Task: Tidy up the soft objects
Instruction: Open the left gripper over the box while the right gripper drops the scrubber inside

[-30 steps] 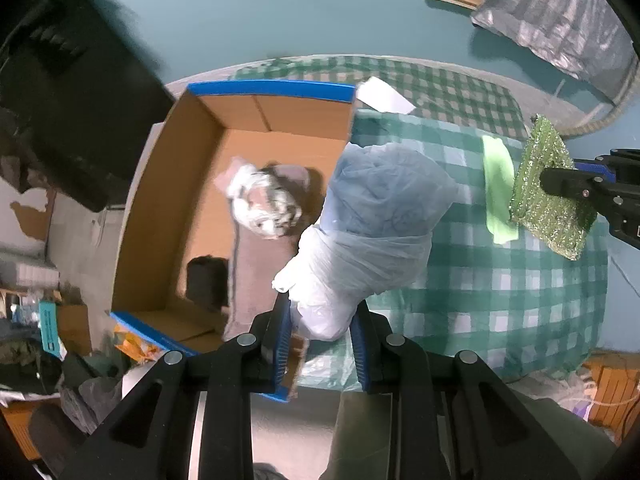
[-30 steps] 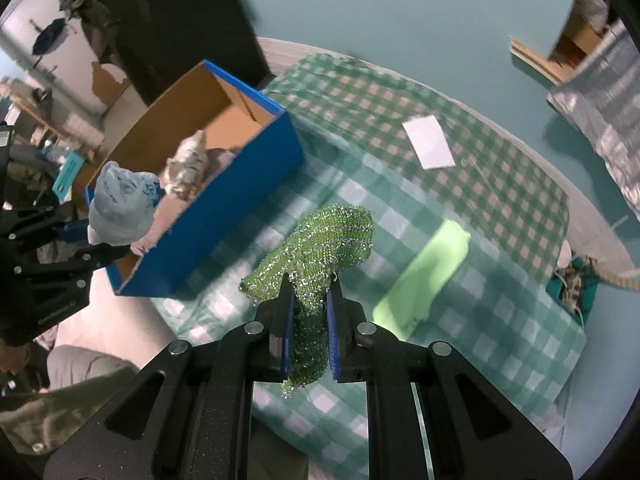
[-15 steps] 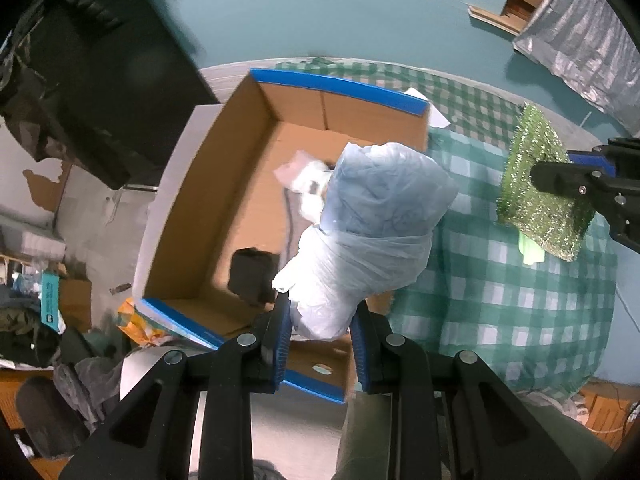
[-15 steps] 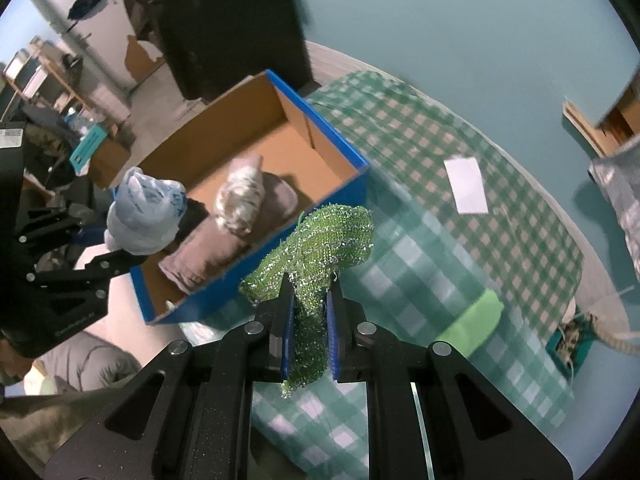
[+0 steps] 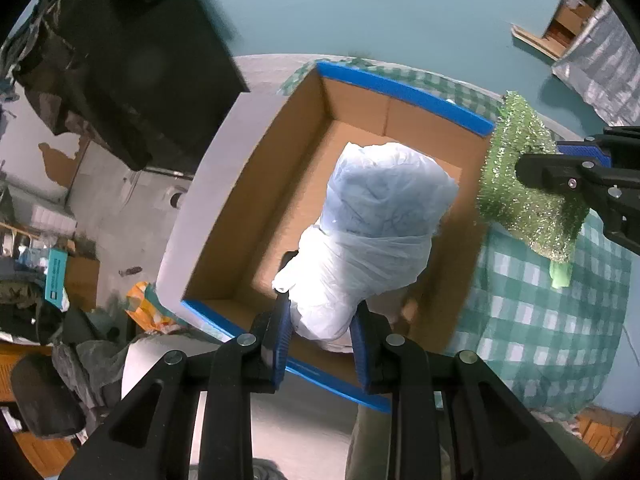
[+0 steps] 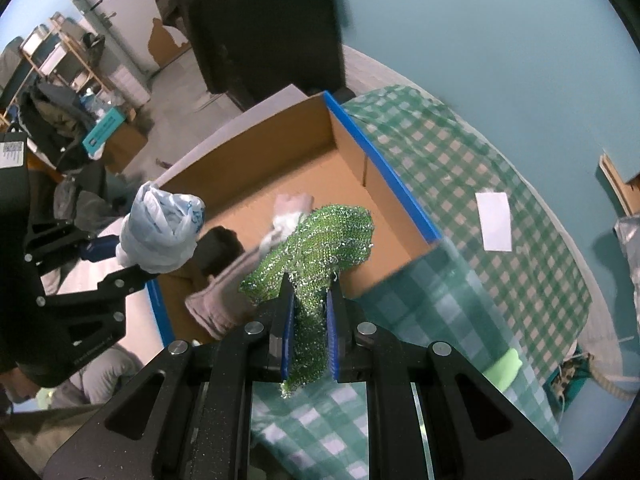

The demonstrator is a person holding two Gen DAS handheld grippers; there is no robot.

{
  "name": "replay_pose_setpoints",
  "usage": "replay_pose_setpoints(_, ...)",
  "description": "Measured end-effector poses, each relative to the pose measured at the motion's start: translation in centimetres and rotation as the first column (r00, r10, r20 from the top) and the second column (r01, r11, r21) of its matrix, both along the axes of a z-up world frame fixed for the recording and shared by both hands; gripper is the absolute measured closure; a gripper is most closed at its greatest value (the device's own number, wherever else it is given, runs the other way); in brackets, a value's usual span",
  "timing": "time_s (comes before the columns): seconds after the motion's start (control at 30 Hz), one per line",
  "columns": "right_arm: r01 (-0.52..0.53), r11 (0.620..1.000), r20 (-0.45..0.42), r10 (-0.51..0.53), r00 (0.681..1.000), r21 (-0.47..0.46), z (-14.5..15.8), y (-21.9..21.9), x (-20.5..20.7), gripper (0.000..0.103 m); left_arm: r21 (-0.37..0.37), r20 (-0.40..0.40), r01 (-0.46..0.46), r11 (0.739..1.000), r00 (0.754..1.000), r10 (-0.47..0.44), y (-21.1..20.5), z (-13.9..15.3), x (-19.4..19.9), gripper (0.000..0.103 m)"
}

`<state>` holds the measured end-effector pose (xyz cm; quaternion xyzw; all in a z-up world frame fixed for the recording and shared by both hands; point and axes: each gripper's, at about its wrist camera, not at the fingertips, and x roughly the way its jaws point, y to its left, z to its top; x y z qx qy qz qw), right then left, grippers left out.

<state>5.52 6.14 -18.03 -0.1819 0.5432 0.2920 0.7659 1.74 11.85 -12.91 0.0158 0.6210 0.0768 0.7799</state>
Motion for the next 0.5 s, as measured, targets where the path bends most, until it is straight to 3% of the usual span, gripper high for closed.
replay_pose_setpoints(0.5,0.018,0.999,-0.086,-0.021,0.996,-0.035,-3.8,4.2,2.7,0.091,0.021,-0.042,-0.068,0.997,0.997,0.069,3.9,-3.3,2.1,0.076)
